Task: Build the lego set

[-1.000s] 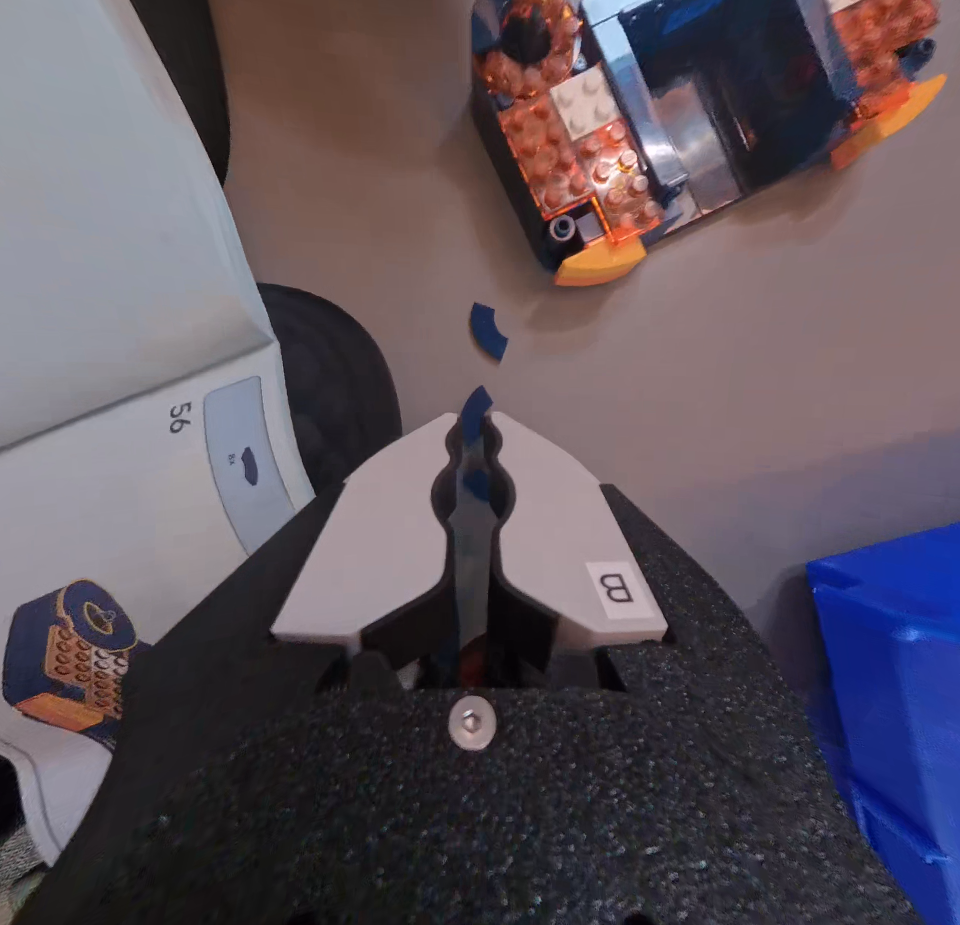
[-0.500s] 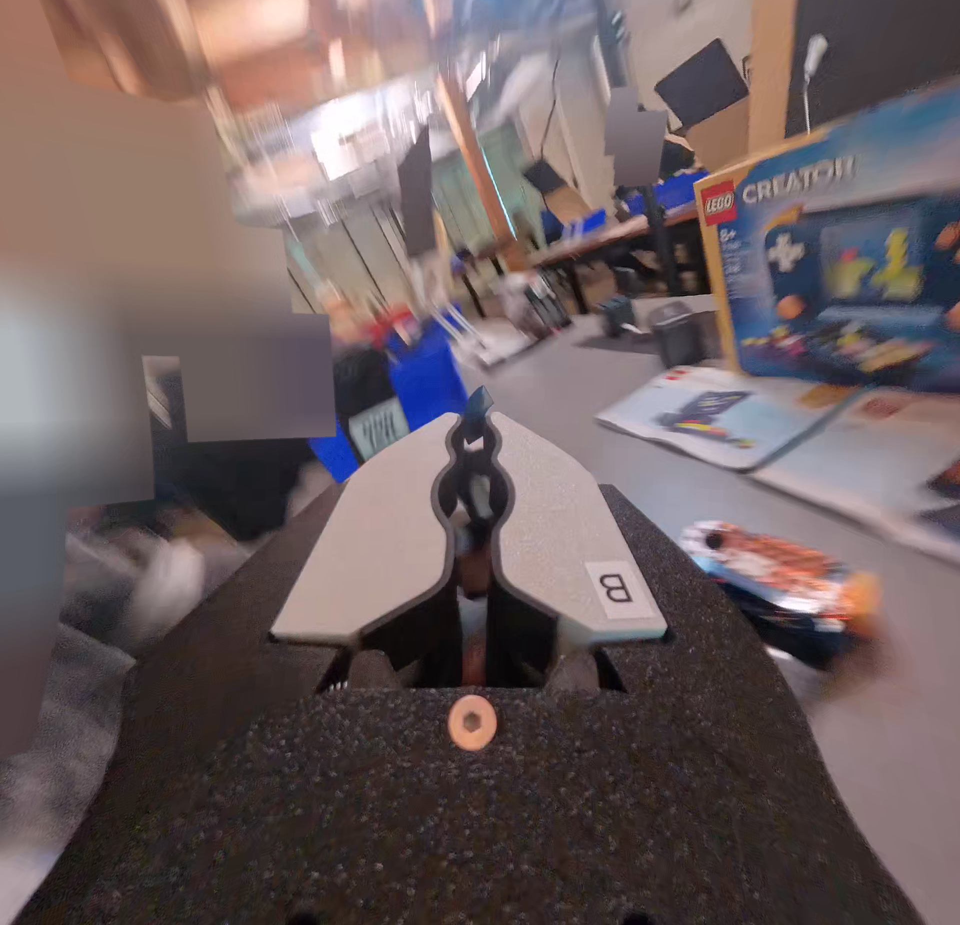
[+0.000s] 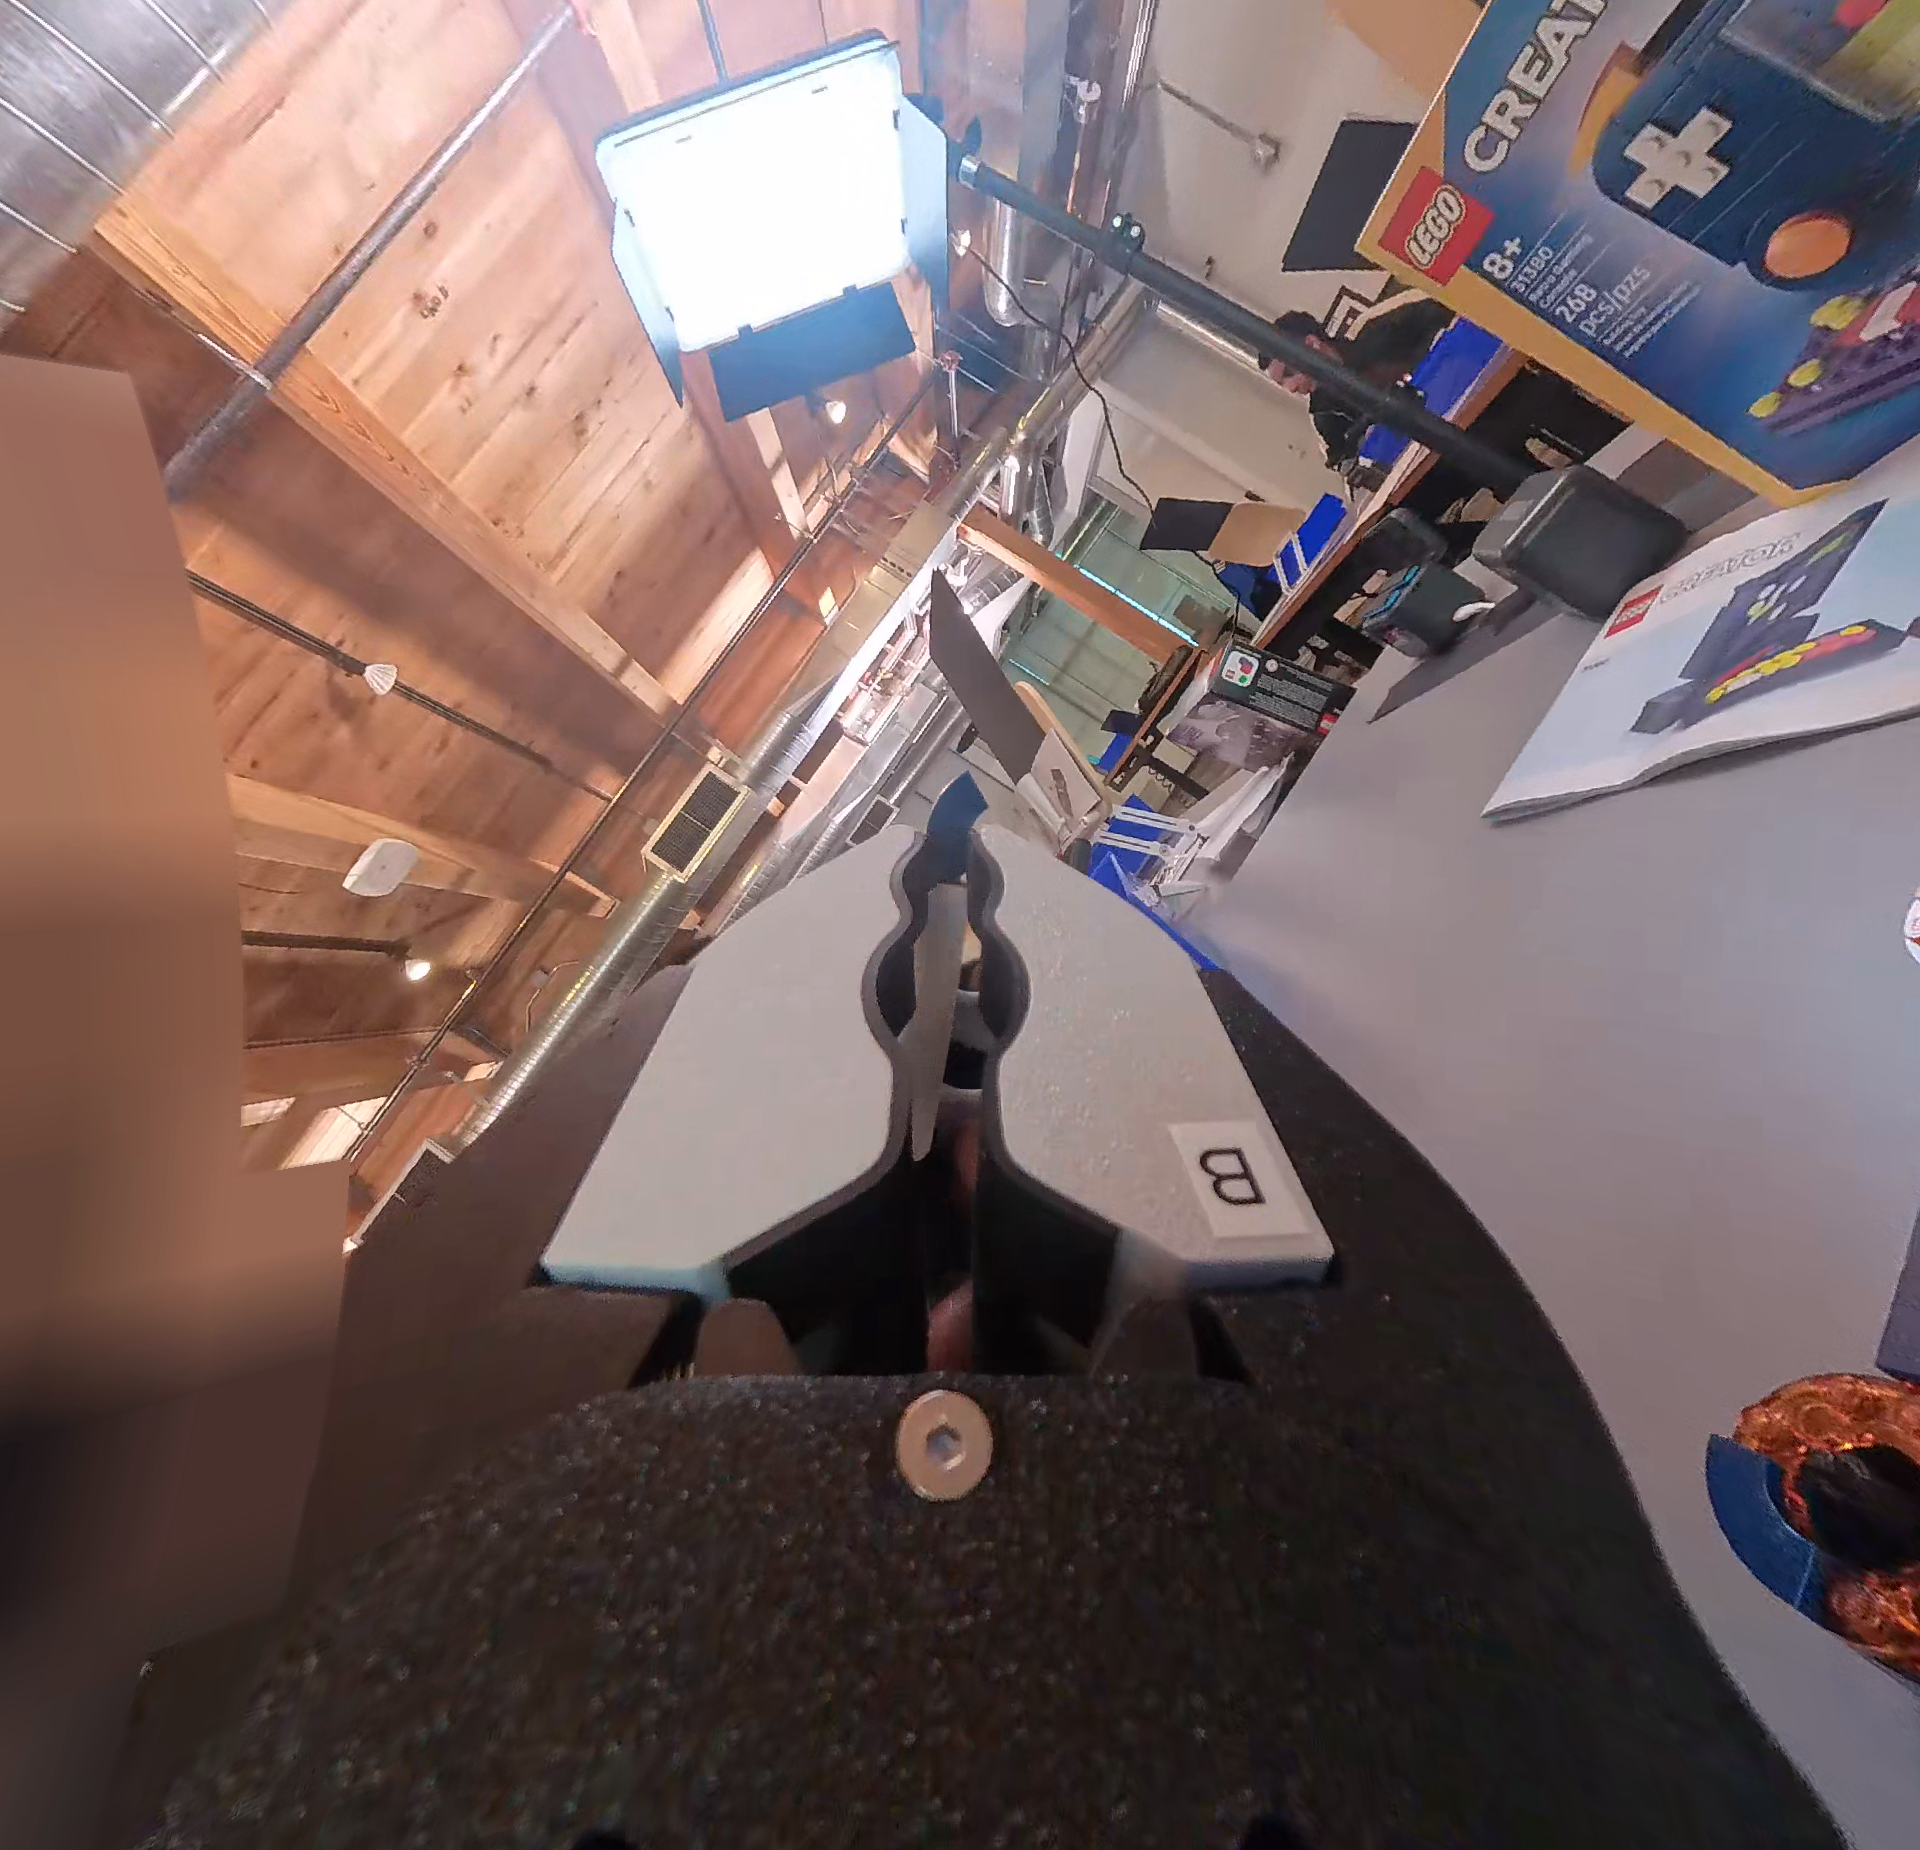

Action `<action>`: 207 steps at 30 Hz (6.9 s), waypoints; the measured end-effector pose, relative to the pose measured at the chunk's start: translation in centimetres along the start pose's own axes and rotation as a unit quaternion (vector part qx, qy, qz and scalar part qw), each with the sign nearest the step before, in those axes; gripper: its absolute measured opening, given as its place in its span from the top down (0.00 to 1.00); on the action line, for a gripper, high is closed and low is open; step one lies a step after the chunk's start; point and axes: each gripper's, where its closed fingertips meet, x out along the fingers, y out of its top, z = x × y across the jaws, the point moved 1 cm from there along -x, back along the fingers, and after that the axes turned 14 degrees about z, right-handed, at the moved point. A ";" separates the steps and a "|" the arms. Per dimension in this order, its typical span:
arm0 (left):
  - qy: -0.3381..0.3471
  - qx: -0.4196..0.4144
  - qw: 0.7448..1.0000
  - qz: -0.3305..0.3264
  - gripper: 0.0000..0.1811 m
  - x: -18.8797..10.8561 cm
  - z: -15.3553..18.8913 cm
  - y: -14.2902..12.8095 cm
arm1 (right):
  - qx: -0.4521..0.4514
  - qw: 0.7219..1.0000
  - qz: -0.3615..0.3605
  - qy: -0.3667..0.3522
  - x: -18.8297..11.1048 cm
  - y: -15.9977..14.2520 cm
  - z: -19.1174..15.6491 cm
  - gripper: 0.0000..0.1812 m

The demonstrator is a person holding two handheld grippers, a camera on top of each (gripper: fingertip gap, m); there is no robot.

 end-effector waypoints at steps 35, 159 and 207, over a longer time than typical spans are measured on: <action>-0.134 -0.690 0.707 -0.078 0.98 -1.0 2.5 -4.2 | -0.649 0.568 -0.468 0.191 -3.5 1.0 3.6 0.94; -0.300 -0.331 0.870 -0.209 1.00 -2.8 6.5 -8.8 | -0.493 0.703 -0.493 0.139 -9.1 -0.9 10.5 0.79; -0.337 -0.409 0.792 -0.303 1.00 -3.7 7.9 -10.5 | -0.489 0.707 -0.488 0.148 -9.4 -1.1 10.9 0.82</action>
